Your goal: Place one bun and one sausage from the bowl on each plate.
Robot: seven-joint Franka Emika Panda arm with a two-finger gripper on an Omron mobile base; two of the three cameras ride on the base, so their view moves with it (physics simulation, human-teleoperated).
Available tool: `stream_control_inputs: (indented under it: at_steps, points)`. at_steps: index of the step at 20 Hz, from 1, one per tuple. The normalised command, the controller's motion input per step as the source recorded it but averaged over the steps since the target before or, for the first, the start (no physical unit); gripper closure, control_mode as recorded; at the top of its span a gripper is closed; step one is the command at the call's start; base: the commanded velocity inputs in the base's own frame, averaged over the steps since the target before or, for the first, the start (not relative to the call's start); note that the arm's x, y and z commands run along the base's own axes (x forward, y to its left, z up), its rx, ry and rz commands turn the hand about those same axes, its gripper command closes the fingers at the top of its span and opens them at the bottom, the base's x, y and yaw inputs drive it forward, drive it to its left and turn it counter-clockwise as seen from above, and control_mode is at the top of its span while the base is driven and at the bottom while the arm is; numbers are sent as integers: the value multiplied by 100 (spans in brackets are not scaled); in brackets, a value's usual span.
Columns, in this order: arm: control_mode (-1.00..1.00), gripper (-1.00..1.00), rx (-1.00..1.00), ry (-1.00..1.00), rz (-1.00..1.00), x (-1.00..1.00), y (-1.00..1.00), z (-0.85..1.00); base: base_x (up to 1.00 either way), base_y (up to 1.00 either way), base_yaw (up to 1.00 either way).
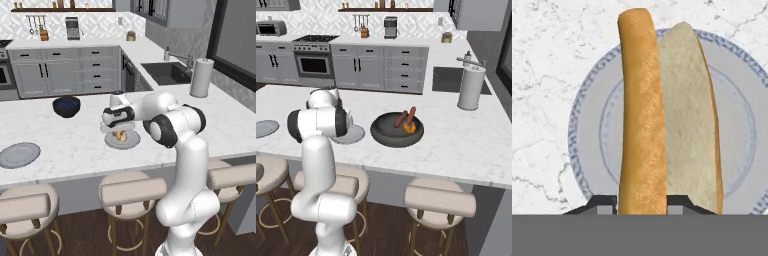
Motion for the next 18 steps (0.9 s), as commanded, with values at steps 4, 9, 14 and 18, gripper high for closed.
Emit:
stream_control_inputs:
  at_steps: [4,9,14,18]
  points:
    - [-100,-100,0,0,0,16,4,-11,0,0,0]
    - [-100,-100,0,0,0,11,0,-1,0,0,0]
    - [-100,-100,-7,7,0,1,2,47,0,0,0]
    - [-100,-100,-13,4,0,-10,-60,53,0,0,0]
